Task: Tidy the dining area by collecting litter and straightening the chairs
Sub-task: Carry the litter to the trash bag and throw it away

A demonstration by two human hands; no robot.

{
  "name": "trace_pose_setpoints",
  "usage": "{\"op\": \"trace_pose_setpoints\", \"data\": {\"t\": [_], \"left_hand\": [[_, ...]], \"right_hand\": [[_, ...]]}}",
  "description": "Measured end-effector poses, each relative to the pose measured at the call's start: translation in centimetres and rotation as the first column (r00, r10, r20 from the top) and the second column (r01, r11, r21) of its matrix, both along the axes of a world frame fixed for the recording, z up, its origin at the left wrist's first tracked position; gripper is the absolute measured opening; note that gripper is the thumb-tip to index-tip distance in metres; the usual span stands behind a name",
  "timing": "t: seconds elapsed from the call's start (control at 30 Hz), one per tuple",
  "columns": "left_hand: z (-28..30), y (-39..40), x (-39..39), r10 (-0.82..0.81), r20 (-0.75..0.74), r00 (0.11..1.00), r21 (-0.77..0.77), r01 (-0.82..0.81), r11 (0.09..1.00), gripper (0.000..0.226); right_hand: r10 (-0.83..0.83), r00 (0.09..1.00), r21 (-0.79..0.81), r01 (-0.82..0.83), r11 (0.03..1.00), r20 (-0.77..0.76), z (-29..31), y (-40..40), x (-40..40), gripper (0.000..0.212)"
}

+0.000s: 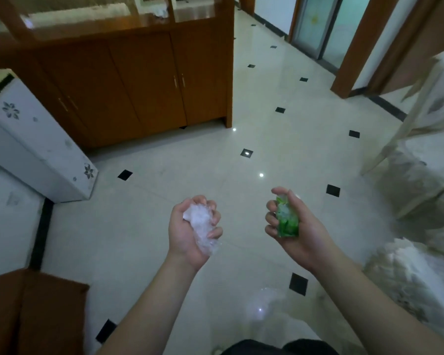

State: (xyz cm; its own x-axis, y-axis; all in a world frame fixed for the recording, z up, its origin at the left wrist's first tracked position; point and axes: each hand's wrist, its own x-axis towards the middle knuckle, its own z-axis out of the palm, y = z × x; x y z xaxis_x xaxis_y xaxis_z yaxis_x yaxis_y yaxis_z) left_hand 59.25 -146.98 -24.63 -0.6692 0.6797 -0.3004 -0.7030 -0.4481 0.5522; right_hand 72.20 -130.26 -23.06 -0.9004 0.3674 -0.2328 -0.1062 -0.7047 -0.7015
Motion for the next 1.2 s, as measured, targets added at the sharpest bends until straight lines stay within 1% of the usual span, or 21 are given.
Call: {"op": "trace_pose_setpoints", "data": {"t": [0.17,0.33,0.43,0.5,0.67,0.83,0.97,1.07,1.13,1.2], "left_hand": [[-0.9,10.1,-5.0,-0.127,-0.019,0.992,-0.037,0.127,0.991,0.021],[0.2,20.8,-9.3,-0.227,-0.028,0.973,-0.059,0.226,0.972,0.022],[1.3,26.6,-11.6,-0.286,-0.062,0.956,-0.040,0.284,0.958,0.025],[1.7,30.0,-13.1,-0.319,-0.064,0.945,-0.053,0.316,0.947,0.024],[2.2,36.3,-17.9,-0.306,-0.053,0.951,-0.061,0.303,0.951,0.022],[2.1,43.0,-24.5,-0.306,-0.002,0.952,-0.056,0.305,0.951,0.022],[1.9,49.2,-29.2,-0.370,-0.010,0.929,-0.058,0.369,0.928,0.022],[2.0,53.2,-33.2,-0.433,0.003,0.902,-0.014,0.433,0.901,0.021],[2.6,55.5,-35.7,-0.464,-0.017,0.886,0.018,0.464,0.885,0.019],[3.4,58.3,-38.2,-0.509,-0.074,0.858,0.012,0.511,0.860,0.017]], "right_hand": [[-0.134,0.991,-0.055,0.134,0.989,0.013,-1.3,8.1,-4.4,0.022],[-0.217,0.976,-0.095,0.219,0.971,0.024,-1.0,17.2,-8.3,0.024],[-0.238,0.971,-0.095,0.238,0.966,0.020,-0.5,22.4,-10.4,0.024],[-0.240,0.970,-0.101,0.242,0.965,0.031,-0.2,25.3,-11.6,0.022],[-0.248,0.967,-0.096,0.242,0.966,-0.058,0.4,31.7,-14.1,0.023],[-0.305,0.952,-0.093,0.303,0.948,-0.009,-0.1,37.4,-18.9,0.023],[-0.314,0.949,-0.034,0.315,0.948,0.038,-0.1,42.2,-25.2,0.024],[-0.353,0.930,0.016,0.353,0.935,0.099,0.4,46.8,-28.8,0.028],[-0.401,0.910,0.012,0.402,0.916,0.109,1.0,49.8,-30.4,0.029],[-0.436,0.895,0.006,0.438,0.899,0.094,1.4,52.7,-31.8,0.031]]}}
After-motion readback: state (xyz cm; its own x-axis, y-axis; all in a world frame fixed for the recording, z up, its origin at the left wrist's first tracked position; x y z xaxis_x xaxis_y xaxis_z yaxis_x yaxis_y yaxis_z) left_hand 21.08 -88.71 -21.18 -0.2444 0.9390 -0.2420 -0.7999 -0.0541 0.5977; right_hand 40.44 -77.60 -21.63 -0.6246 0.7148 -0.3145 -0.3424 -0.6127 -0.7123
